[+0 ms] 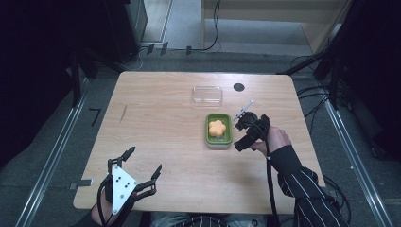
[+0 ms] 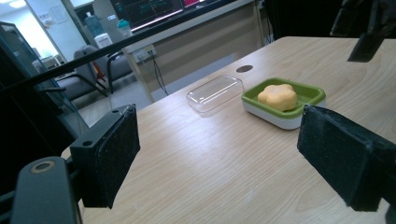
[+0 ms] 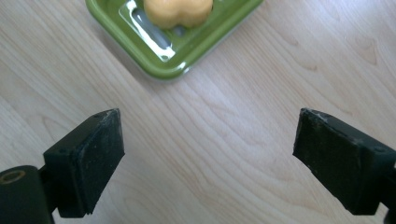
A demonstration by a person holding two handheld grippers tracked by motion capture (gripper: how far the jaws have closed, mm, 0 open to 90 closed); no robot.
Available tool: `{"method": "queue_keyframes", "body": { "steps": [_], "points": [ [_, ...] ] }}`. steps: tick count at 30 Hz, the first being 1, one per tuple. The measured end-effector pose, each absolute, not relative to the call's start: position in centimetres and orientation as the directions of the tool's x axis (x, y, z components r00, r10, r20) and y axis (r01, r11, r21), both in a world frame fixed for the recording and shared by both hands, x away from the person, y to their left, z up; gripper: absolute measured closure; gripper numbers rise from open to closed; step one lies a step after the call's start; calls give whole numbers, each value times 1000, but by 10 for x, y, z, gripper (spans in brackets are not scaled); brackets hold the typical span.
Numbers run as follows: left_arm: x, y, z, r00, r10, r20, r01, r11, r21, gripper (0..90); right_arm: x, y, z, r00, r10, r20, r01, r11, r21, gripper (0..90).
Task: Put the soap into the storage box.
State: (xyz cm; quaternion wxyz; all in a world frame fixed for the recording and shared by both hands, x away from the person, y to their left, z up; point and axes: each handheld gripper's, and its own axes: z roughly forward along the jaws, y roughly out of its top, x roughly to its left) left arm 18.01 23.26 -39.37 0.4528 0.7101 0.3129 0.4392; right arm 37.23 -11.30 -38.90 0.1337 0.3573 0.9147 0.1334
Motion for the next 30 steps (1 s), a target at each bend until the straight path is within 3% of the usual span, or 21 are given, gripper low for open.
{"method": "queue_keyframes", "body": {
  "steps": [30],
  "points": [
    [181,232,-393,423,838,344,47,-399,916,135,306,-183,-421,-632,759,-157,709,648,277,87]
  ]
}}
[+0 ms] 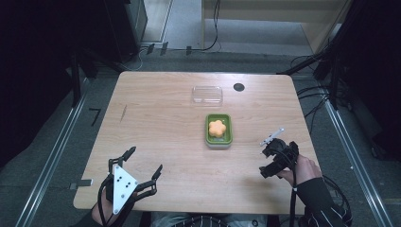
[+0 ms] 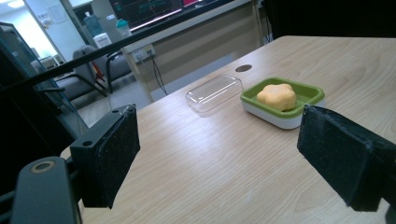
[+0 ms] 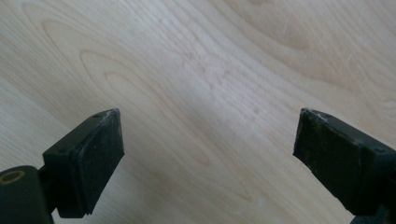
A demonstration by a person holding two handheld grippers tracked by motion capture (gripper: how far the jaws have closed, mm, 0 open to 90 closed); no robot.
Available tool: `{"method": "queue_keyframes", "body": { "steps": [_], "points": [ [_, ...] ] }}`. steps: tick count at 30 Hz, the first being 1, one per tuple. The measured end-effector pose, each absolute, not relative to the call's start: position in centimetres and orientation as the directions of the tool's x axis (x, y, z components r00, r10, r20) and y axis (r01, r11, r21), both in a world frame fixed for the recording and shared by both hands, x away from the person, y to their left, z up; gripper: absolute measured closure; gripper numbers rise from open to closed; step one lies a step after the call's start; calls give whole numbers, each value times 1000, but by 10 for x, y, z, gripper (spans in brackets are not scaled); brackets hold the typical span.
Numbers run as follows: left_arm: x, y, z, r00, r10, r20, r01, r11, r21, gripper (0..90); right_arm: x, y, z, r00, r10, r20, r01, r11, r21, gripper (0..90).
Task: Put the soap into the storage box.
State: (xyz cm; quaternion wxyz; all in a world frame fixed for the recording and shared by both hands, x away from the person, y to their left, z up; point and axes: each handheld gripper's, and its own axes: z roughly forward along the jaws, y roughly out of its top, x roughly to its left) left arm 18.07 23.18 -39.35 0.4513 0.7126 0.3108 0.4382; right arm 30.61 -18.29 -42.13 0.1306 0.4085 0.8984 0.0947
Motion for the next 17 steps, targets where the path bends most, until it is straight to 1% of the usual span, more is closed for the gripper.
{"method": "queue_keyframes", "body": {
  "steps": [9,13,17],
  "points": [
    [181,232,-393,424,839,342,46,-397,917,135,288,-197,-444,-617,776,-133,744,630,222,89],
    [181,231,-393,424,837,346,44,-400,915,135,284,-198,-453,-626,769,-130,747,639,185,90],
    [181,231,-393,422,839,343,45,-398,916,135,283,-198,-457,-635,763,-124,743,646,174,93]
  ]
}}
